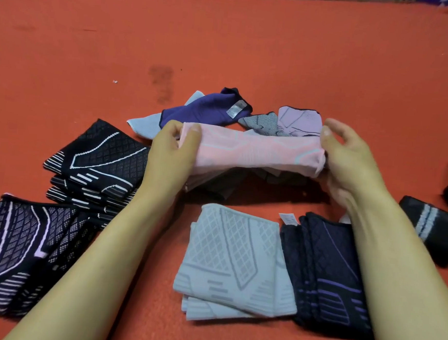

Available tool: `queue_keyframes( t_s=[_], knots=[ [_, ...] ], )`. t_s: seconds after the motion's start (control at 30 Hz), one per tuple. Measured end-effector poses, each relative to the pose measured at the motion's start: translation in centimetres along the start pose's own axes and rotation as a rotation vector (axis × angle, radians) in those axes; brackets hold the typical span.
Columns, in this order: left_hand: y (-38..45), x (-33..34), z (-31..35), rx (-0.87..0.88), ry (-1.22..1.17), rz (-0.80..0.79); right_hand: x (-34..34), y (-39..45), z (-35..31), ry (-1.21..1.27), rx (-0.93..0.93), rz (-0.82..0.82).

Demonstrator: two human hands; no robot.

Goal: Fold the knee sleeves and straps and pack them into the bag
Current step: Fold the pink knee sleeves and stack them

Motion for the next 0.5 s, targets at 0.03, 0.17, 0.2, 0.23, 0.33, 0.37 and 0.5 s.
queue_keyframes(
  t_s=[0.03, 0.17, 0.2, 0.23, 0.33, 0.37, 0.5],
  knots=[
    [0.0, 0.0, 0.1, -0.005, -0.016, 0.003, -0.3, -0.1, -0.4, 0.045, -0.022, 0.01],
    [0.0, -0.1, -0.4, -0.091, -0.077, 0.067, 1.1, -1.4, -1.2, 0.007, -0.069, -0.227],
    [0.0, -0.2, -0.8, -0.166, -0.16, 0.1, 1.5, -1.8, -1.2, -0.046, -0.092, -0.272],
    [-0.1, -0.1, -1.3, -0.268, -0.302, 0.126, 1.8, -1.9, -1.1, -0.111, -0.128, -0.281],
    [-0.3, 0.9, -1.6, -0.481, -0.77, 0.107, 1.8, -1.8, -1.0, -0.308, -0.216, -0.18],
    [-0.3, 1.1, -1.4, -0.492, -0.828, 0.08, 1.7, -1.6, -0.9, -0.365, -0.233, -0.143],
    [-0.1, 1.4, -0.8, -0.422, -0.833, 0.024, 1.4, -1.6, -1.1, -0.341, -0.234, -0.034]
  ],
)
Point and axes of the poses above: each hand's wrist, its own y-axis towards the middle knuckle, its own x-axis out of the palm, z = x × y, the point moved 7 cm from there along y, towards the middle knuckle, and after that the axes turned 14 degrees about x, right-handed, at the moved point
